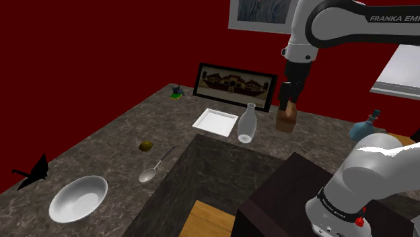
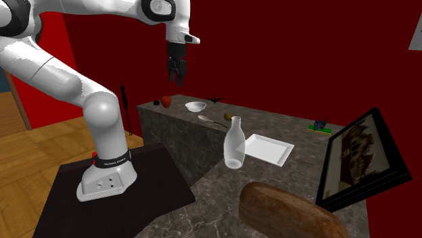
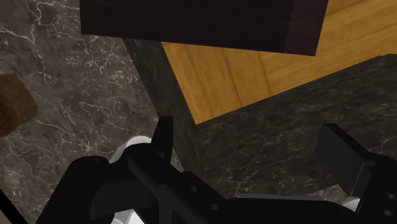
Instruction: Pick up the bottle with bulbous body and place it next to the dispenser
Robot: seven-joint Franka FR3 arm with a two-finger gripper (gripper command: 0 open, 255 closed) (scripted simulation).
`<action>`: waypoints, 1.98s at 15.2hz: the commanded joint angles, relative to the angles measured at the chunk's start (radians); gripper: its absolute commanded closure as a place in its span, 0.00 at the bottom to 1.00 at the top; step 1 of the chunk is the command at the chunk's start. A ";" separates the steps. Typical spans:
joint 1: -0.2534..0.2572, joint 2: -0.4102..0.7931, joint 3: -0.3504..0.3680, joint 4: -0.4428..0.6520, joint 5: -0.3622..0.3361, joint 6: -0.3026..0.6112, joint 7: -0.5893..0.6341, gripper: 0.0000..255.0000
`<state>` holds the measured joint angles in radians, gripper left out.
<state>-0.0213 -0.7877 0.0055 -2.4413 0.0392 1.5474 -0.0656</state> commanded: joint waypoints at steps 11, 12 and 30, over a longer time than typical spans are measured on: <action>-0.032 0.255 -0.096 -0.025 -0.066 0.359 -0.134 0.00; -0.034 0.287 -0.105 -0.020 -0.069 0.392 -0.147 0.00; -0.042 0.731 -0.198 0.114 -0.015 0.789 -0.323 0.00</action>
<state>-0.0650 -0.0664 -0.1935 -2.3211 0.0214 2.3207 -0.3888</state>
